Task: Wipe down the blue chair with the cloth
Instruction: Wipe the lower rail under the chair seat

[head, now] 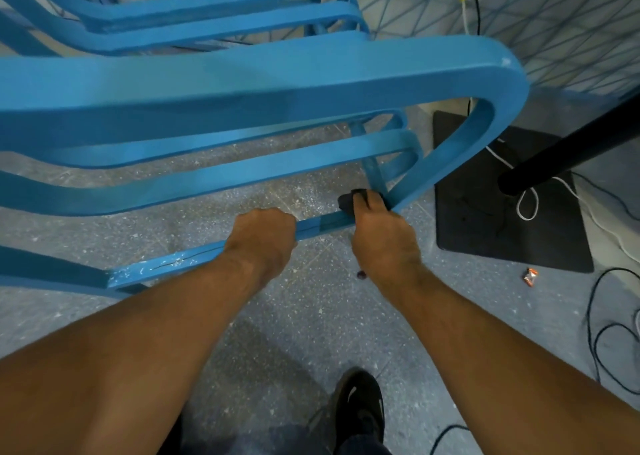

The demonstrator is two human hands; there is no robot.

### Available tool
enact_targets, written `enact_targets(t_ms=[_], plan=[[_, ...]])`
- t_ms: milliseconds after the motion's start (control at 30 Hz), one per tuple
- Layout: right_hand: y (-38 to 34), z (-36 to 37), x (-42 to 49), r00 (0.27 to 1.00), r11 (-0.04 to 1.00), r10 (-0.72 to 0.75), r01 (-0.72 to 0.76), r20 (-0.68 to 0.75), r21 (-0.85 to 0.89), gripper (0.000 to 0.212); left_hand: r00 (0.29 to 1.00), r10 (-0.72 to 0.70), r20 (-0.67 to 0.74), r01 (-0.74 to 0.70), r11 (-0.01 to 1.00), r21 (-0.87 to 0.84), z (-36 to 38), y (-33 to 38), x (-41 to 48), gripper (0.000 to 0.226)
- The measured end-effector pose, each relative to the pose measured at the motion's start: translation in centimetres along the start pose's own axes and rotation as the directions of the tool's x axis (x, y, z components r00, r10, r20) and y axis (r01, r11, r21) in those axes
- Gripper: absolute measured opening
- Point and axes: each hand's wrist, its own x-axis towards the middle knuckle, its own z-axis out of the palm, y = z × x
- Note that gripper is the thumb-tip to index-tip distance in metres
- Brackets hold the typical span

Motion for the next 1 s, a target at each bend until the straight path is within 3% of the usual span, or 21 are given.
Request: enact_targets(t_ms=[133,300,433,533,667,900,1000], plan=[[-0.4,0.3,1.3,0.999,0.998,0.030,-0.031,0.019,0.054,0.039,1.000,-0.005,0.027,0.005,1.000,-0.010,-0.2,-0.1,0.1,0.023],[0.9,2.6,-1.9,0.993,0.987,-0.081,0.092,-0.088,0.133,0.053,1.000,0.002,0.029,-0.002,1.000,-0.012,-0.3,-0.1,0.0,0.023],[2.5,1.9,1.0,0.988,0.975,-0.066,0.093,-0.138,0.203,0.047,1.000,0.009,0.029,-0.008,1.000,-0.005,-0.5,0.0,0.0,0.023],[0.9,2.0,1.3,0.996,0.977,-0.052,0.067,-0.078,0.203,0.041,0.999,0.002,0.041,-0.002,1.000,-0.008,-0.6,0.0,0.0,0.023],[0.0,1.4,1.1,0.991,0.959,-0.129,0.135,-0.039,0.249,0.039,0.998,0.007,0.057,-0.006,1.000,-0.014,-0.7,-0.1,0.0,0.025],[0.6,-0.1,1.4,0.999,0.937,0.041,-0.027,-0.031,0.347,0.019,0.999,0.006,0.043,-0.005,1.000,-0.017,-0.4,-0.1,0.1,0.021],[-1.6,0.2,0.9,1.000,0.948,-0.010,0.017,-0.026,0.318,0.016,0.999,0.002,0.039,-0.003,1.000,0.018,-0.3,0.0,0.1,0.020]])
